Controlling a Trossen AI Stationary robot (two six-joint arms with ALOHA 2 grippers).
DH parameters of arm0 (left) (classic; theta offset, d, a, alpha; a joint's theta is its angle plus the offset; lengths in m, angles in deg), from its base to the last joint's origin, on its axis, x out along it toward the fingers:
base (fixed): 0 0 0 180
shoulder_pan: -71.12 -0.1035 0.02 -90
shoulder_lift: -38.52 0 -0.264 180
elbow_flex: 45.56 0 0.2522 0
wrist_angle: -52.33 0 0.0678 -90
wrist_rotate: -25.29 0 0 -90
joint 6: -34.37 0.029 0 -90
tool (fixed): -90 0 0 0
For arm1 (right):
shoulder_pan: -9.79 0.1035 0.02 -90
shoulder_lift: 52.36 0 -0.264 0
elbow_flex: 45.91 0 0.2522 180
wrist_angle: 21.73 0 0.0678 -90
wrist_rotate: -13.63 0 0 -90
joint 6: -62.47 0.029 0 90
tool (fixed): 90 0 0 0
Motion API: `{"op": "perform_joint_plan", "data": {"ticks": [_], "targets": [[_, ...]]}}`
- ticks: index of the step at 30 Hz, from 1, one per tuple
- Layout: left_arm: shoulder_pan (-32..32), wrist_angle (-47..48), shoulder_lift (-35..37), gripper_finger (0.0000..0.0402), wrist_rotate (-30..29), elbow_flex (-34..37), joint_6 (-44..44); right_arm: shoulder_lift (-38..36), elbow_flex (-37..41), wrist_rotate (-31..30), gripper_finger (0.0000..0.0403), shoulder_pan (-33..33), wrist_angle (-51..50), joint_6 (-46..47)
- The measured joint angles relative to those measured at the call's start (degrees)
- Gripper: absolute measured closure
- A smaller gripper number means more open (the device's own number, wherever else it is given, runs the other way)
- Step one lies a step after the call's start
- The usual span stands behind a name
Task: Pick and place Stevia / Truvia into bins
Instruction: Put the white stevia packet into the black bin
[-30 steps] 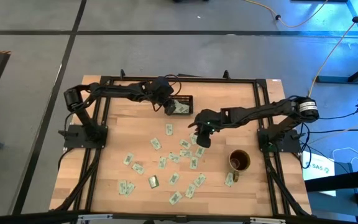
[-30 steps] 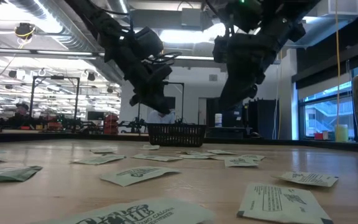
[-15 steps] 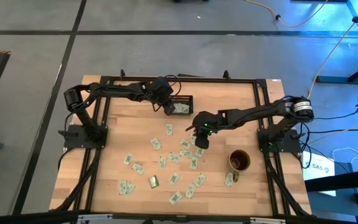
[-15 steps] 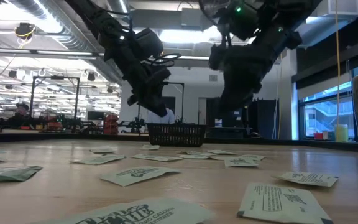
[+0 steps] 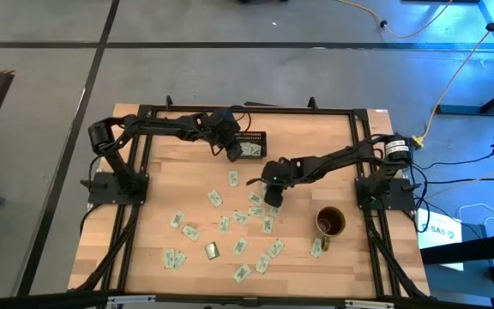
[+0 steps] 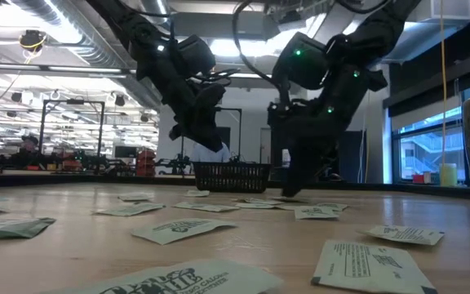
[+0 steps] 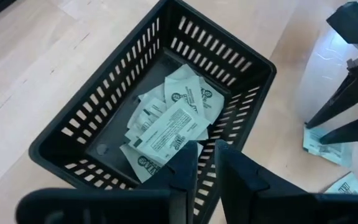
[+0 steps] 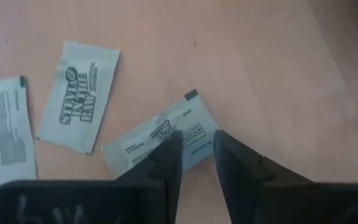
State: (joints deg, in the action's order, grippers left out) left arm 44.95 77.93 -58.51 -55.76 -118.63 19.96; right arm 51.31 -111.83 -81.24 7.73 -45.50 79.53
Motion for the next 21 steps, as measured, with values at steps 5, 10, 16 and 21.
{"op": "perform_joint_plan", "data": {"ticks": [5, 10, 16, 21], "targets": [[0.0, -0.02, 0.02, 0.0354, -0.37, 0.0, -0.01, 0.0, -0.05, -0.01, 0.0346, 0.0, -1.32, -2.36], [0.0, -0.02, 0.02, 0.0353, -0.37, 0.0, 0.01, 0.0, -0.03, 0.05, 0.0395, -0.07, -1.8, -2.55], [0.0, -0.02, 0.02, 0.0351, -0.35, 0.0, -0.01, 0.05, 0.08, 0.2, 0.0376, -0.07, -1.27, -2.37], [0.0, -0.02, 0.02, 0.0355, -0.35, 0.0, -1.04, 0.13, 0.04, -0.04, 0.0387, -0.07, -2.79, -2.23]]}}
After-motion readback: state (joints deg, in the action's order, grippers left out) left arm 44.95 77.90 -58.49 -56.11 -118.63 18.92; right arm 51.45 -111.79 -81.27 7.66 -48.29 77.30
